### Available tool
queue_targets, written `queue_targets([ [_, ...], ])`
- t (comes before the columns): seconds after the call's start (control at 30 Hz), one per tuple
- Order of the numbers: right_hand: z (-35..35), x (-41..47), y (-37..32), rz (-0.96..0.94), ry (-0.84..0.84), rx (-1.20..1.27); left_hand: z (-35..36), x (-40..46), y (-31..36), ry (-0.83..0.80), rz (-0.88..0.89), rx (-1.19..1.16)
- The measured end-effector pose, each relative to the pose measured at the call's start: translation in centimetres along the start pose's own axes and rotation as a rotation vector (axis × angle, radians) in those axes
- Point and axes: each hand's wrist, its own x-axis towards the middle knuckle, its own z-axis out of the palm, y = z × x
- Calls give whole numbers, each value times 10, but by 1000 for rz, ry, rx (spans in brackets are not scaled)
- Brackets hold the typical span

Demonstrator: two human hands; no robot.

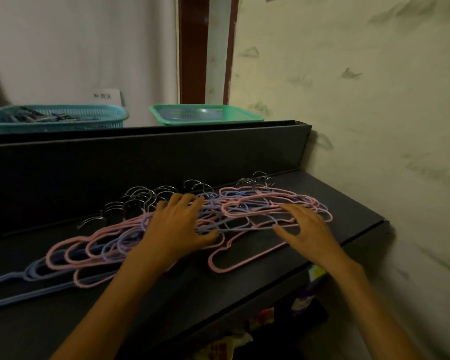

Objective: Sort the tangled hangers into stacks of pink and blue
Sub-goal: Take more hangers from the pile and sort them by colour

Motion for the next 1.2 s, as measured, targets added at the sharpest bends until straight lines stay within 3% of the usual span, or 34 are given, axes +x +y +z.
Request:
queue_targets([
  [0.3, 4, 86, 57, -149, -150, 78, 19, 28, 23, -68, -117, -14],
  [0.5, -1, 123, 73, -291, -374, 112, 29, 29, 46, -9, -229, -9],
  [0.67, 7, 136, 75, -372, -462, 147, 35, 28, 55, -13, -283, 23],
  [0.93, 15, 142, 80, -390, -414, 159, 36, 30, 49, -47, -287, 72],
  [1.2, 17, 141, 84, -361, -353, 170, 33, 19, 43, 40, -295, 63],
])
